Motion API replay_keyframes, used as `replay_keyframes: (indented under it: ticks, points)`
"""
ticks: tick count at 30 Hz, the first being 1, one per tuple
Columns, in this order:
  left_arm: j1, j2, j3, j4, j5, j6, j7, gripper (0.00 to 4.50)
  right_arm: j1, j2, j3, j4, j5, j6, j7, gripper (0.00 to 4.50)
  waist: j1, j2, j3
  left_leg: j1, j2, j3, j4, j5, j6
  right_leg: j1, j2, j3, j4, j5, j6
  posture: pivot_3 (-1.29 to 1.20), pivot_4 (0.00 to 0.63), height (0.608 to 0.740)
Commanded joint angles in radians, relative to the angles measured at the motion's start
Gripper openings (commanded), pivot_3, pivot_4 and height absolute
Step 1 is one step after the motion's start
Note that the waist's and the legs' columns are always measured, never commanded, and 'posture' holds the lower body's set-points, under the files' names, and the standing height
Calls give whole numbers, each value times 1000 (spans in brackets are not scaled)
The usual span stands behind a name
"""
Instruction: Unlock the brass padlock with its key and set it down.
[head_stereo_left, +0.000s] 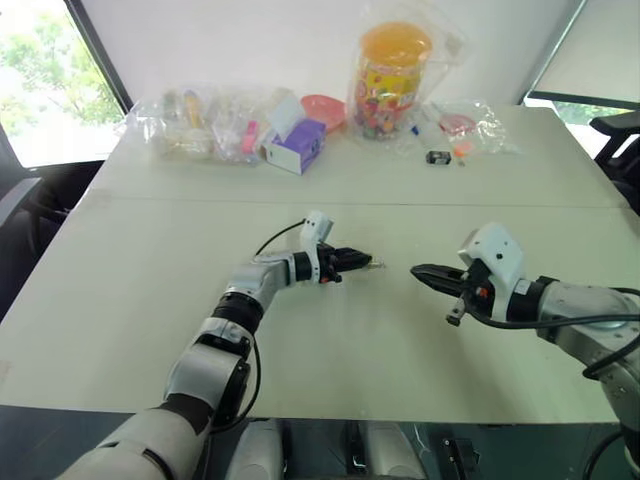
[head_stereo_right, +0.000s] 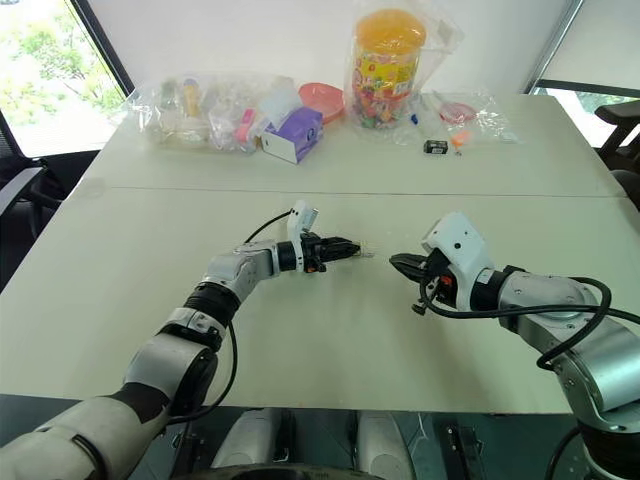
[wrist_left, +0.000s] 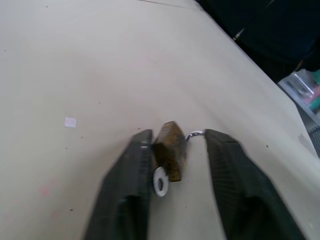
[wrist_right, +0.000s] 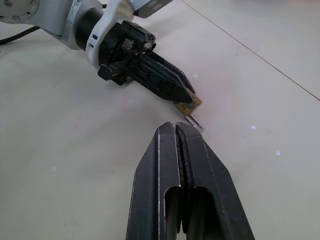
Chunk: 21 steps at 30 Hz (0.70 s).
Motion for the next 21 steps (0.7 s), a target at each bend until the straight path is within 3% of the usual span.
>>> replay_keyframes:
  ticks: [1, 3, 4, 8, 16, 21]
  points:
    - [27, 59, 7, -4, 47, 10, -7, 3296, -18, 0, -19, -21, 17, -8, -7, 0, -3, 0, 0, 1, 0, 0, 0, 0, 0, 0, 0, 0, 0, 0, 0, 0, 150, 740]
    - [38, 91, 12, -41, 46, 29, -26, 4264, -19, -4, -18, -15, 16, -12, -4, 0, -9, 0, 0, 2, 0, 0, 0, 0, 0, 2, 0, 0, 1, 0, 0, 0, 150, 740]
    - [48, 114, 9, -73, 47, 38, -42, 4486, -19, -8, -19, -12, 15, -14, -1, 0, -14, 0, 0, 4, 1, 0, 0, 0, 0, 3, 1, 1, 1, 0, 0, 0, 150, 740]
    - [107, 221, -1, -250, 37, 86, -114, 4486, -8, -33, -28, -2, 11, -25, 23, 0, -29, 0, 0, 10, 3, 0, -3, 0, 0, 5, 3, 6, 2, 0, 0, 0, 150, 740]
    - [227, 454, -1, -645, -32, 197, -277, 4486, 31, -123, -61, 19, -5, -69, 114, 0, -9, -1, 0, 9, 2, 1, -2, 0, 0, 5, 1, 7, 2, 0, 0, 0, 150, 740]
    - [266, 539, 28, -776, -75, 219, -310, 4486, 47, -145, -69, 20, -6, -88, 142, 0, 0, -1, 0, 9, 2, 2, -2, -1, 1, 5, 0, 8, 0, 0, 0, 0, 150, 740]
